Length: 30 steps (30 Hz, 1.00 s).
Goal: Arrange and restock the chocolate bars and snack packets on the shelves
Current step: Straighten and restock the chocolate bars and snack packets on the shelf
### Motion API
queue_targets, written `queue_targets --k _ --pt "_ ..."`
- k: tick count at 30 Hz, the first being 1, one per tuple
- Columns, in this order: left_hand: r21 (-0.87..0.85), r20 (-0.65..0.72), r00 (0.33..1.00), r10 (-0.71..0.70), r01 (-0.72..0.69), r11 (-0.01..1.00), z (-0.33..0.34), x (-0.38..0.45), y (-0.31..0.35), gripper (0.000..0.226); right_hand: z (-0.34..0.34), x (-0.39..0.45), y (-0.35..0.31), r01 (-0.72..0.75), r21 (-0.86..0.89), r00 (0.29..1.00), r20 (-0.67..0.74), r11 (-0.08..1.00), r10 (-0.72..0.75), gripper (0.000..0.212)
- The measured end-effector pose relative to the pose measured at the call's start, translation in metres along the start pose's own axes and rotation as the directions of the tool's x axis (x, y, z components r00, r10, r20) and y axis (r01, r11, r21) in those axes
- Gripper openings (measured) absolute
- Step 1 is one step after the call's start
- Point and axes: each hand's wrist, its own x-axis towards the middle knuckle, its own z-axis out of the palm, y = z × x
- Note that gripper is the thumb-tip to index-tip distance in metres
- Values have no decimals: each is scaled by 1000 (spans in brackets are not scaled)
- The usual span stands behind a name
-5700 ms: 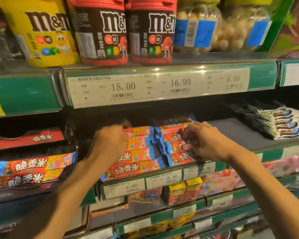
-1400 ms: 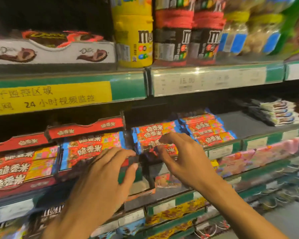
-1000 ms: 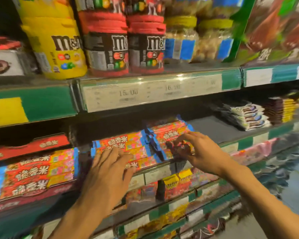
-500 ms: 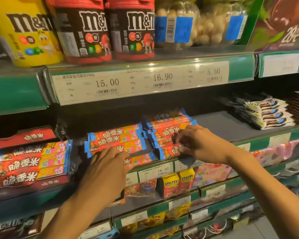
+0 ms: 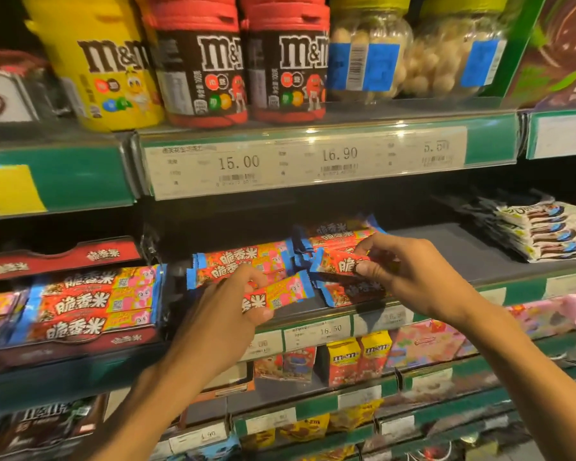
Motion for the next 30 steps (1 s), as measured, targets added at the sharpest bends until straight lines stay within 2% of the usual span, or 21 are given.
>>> queue_targets --k 4,8,17,22,26,30 --pt "-45 -134 991 9 -15 999 -21 -16 -7 34 4 0 -36 56 34 997 -59 998 -54 20" --pt "-84 -224 974 20 -39 996 -55 -43 -33 33 25 7 -81 118 70 993 -30 991 -116 21" --pt "95 -429 902 47 -7 995 -144 -95 -150 39 120 28 -181 227 96 970 66 969 -234 13" --pt "183 -504 864 -3 110 977 -189 -101 -210 37 169 48 -228 259 44 960 104 965 -262 15" --pt "259 -473 881 -21 161 952 -206 -94 -233 34 194 61 -252 252 -25 964 95 968 -248 14" --pt "268 -345 938 26 72 961 -214 -85 -242 30 202 72 -265 219 -91 969 140 972 -205 16"
